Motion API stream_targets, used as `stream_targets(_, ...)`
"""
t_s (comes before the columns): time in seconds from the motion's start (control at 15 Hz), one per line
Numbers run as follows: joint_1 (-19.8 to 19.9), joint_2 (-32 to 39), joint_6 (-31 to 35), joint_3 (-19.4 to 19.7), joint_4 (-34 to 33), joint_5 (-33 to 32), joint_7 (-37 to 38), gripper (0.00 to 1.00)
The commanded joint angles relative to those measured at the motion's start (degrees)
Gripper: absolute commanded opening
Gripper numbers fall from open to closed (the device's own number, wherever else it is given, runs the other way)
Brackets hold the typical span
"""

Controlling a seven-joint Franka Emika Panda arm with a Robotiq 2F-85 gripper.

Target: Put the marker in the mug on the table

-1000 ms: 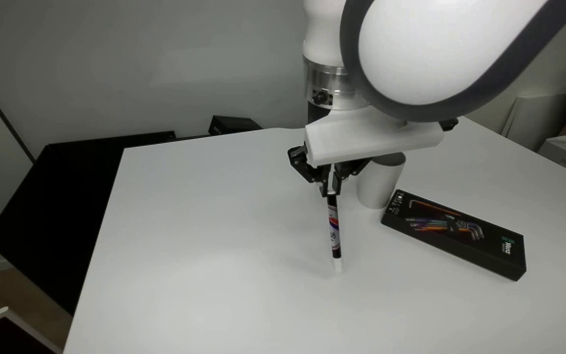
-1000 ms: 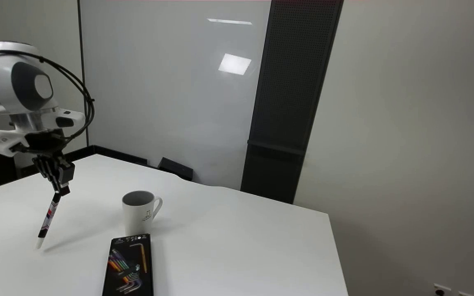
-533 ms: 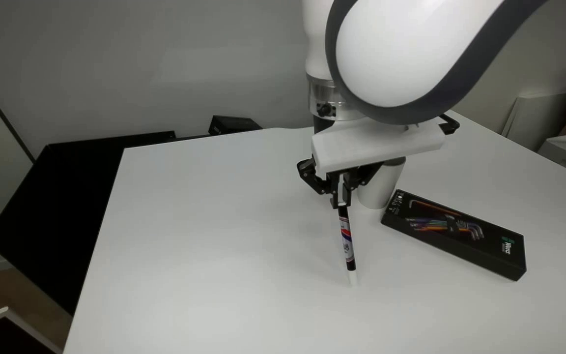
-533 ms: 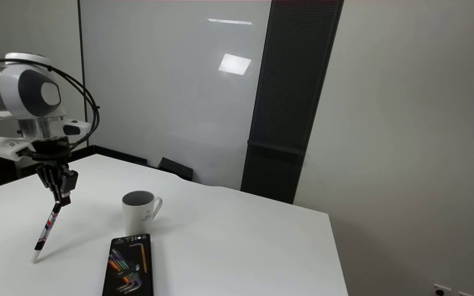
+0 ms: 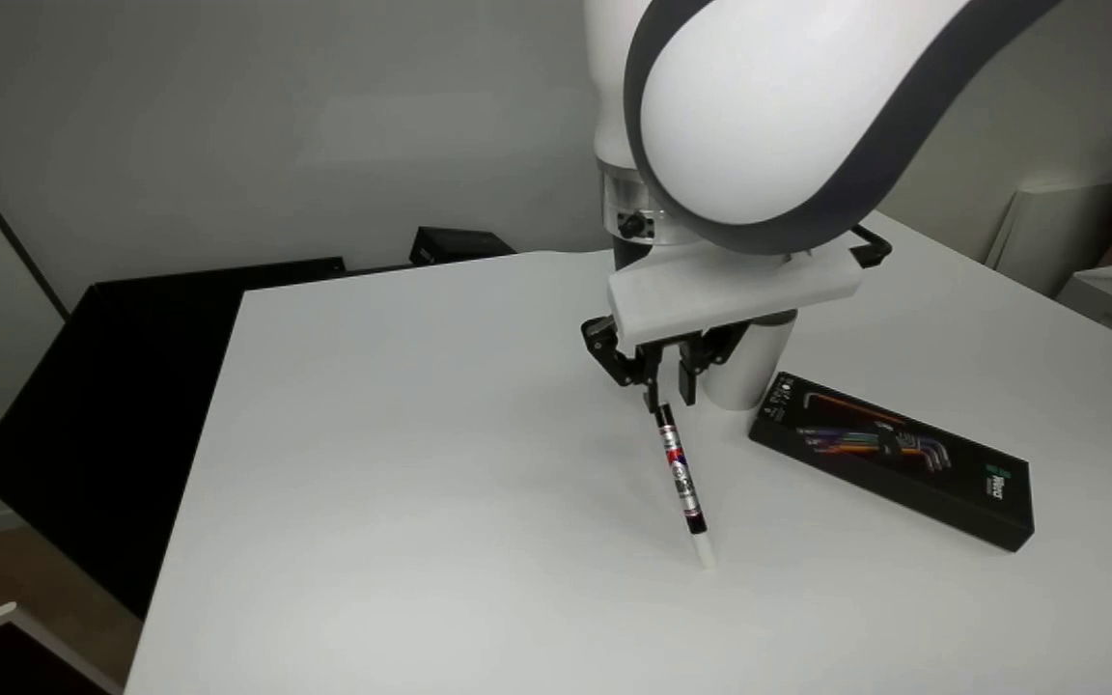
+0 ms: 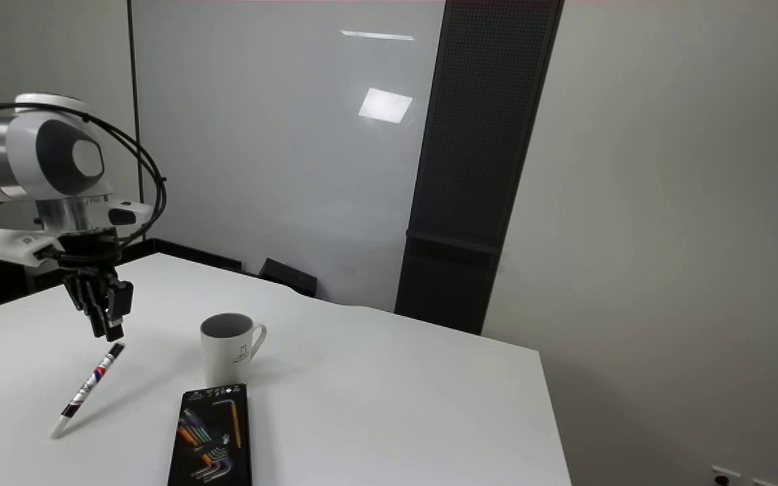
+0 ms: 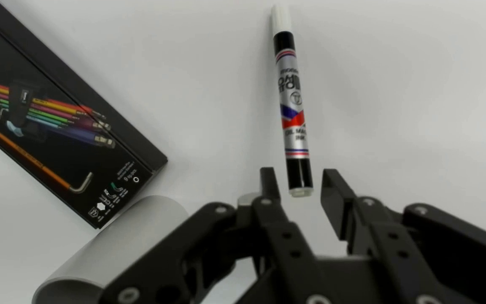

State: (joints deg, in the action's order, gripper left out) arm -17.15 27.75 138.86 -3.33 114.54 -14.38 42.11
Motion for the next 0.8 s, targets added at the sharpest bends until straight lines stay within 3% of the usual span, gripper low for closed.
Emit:
stream_targets(0.0,-1.7,-0.2,1.1,1.6,-1.0,-0.1,0.3,0.72)
stream_targets(0.33,-4.0,-1.6,8.1,4.2,0.4,-2.3,3.2,0.98)
stream_targets(0.53,-6.2,-2.2,11.5,7.2,0.8,-3.3,8.3,1.00)
stream_targets(0.6,-4.6,-0.5,10.7,5.3,-0.3,-1.6,3.6,0.99)
stream_targets(0.73,-5.1,-0.7,11.1,6.2,-0.3,-2.2,5.4,1.00)
